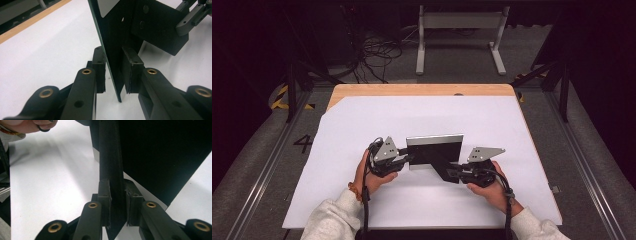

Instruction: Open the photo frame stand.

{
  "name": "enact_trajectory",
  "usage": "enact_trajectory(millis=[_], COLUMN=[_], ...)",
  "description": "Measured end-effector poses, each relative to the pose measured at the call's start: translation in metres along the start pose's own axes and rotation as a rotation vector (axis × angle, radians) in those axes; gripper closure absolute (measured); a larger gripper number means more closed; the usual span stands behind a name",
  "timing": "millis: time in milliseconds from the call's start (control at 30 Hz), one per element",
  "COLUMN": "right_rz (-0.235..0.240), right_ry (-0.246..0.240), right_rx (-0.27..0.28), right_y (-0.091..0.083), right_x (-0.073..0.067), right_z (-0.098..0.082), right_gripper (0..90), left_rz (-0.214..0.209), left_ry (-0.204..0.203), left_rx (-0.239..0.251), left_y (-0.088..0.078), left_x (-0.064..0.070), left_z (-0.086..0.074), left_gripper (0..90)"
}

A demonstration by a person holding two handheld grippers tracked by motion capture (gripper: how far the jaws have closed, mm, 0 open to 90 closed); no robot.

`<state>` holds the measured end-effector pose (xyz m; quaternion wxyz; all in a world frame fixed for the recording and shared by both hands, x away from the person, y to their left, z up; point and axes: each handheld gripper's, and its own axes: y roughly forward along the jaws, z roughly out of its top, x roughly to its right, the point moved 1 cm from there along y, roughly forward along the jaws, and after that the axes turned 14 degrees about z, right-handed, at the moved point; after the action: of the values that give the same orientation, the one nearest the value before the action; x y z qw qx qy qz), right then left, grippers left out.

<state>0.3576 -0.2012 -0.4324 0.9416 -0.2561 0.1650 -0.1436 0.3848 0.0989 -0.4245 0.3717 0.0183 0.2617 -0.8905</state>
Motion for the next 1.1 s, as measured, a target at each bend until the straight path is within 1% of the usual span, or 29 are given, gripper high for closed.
enact_trajectory(millis=[100,167,233,600,700,733,1100], right_rz=[-0.004,-0.017,-0.021,-0.021,-0.018,-0.014,-0.001], right_ry=[-0.001,0.003,0.002,-0.001,-0.005,-0.008,-0.007], right_rx=[-0.001,-0.001,-0.003,-0.009,-0.016,-0.019,-0.033], right_y=[0.0005,0.001,0.0017,0.0023,0.0024,0.0024,0.0033], right_x=[0.0003,0.0007,0.0008,-0.001,-0.0023,-0.0027,-0.0068], right_z=[0.0001,0.0001,0.0003,-0.0018,-0.0027,-0.0032,-0.0054], right_gripper=[77.9,77.6,77.5,77.6,78.2,78.5,80.2], left_rz=[0.012,0.017,0.017,-0.021,-0.034,-0.033,-0.04], left_ry=[0.011,0.021,0.017,0.004,0.006,0.012,0.025], left_rx=[0.001,0.002,0.004,0.012,0.009,0.008,-0.006], left_y=[0.0,0.0001,0.0001,-0.0021,-0.0027,-0.0029,-0.0026], left_x=[0.0009,0.0009,0.0007,0.0012,0.002,0.0026,0.0061], left_z=[0.0004,0.0007,0.0003,-0.0021,-0.0033,-0.0036,-0.0061], left_gripper=[74.6,74.6,74.6,75.4,75.4,75.4,75.7])
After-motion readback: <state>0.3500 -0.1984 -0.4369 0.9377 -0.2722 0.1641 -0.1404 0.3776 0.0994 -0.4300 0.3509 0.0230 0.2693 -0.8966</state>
